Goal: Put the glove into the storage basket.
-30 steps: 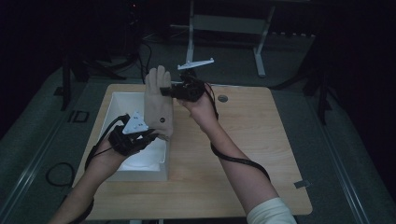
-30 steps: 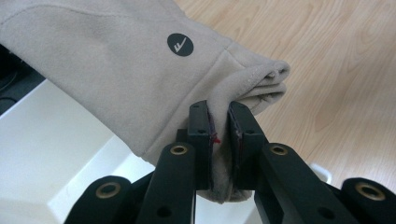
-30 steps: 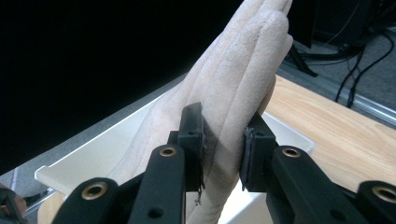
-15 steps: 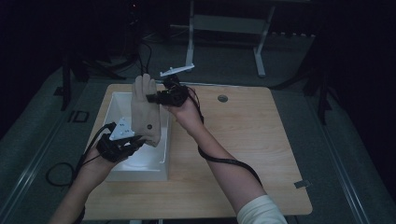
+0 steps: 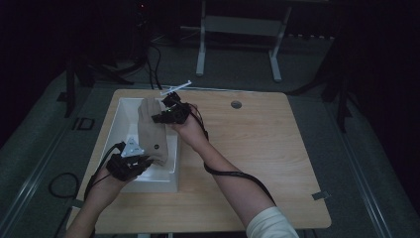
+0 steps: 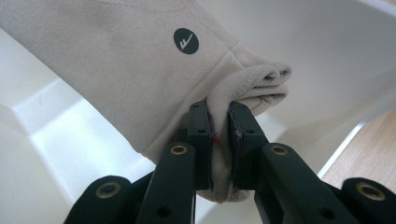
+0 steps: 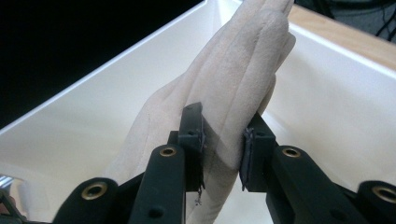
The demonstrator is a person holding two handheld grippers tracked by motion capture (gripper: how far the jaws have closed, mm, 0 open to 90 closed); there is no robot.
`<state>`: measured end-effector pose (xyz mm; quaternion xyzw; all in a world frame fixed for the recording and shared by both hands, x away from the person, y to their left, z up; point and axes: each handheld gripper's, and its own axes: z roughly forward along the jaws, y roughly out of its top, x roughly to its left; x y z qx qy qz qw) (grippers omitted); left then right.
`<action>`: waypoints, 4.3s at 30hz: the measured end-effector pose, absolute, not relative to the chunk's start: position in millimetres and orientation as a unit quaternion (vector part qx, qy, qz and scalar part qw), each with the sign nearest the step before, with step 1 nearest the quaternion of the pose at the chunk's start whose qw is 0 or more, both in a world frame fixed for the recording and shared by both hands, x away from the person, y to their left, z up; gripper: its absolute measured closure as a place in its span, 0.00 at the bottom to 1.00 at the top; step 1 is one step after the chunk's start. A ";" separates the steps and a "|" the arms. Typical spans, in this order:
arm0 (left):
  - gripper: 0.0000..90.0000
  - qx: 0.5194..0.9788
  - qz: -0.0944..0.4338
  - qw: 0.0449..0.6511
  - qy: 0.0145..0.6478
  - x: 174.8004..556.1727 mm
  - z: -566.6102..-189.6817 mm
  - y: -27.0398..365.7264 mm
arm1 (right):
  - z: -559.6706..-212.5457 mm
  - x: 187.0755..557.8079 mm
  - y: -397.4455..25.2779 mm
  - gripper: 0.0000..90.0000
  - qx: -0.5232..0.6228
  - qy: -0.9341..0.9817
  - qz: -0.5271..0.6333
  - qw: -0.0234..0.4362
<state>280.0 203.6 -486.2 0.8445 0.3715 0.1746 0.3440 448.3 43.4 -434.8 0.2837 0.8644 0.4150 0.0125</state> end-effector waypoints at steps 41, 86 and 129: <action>0.41 0.808 0.138 0.358 0.446 291.3 -505.2 207.3 | -443.0 450.1 58.4 0.43 0.279 0.884 0.374 0.026; 0.10 0.792 0.142 0.497 0.324 273.4 -421.5 87.7 | -413.3 400.8 -122.6 0.21 0.261 0.855 0.445 0.047; 0.11 0.842 0.032 0.479 0.247 267.9 -525.4 -11.9 | -520.7 366.7 -200.9 0.17 0.274 0.869 0.406 0.063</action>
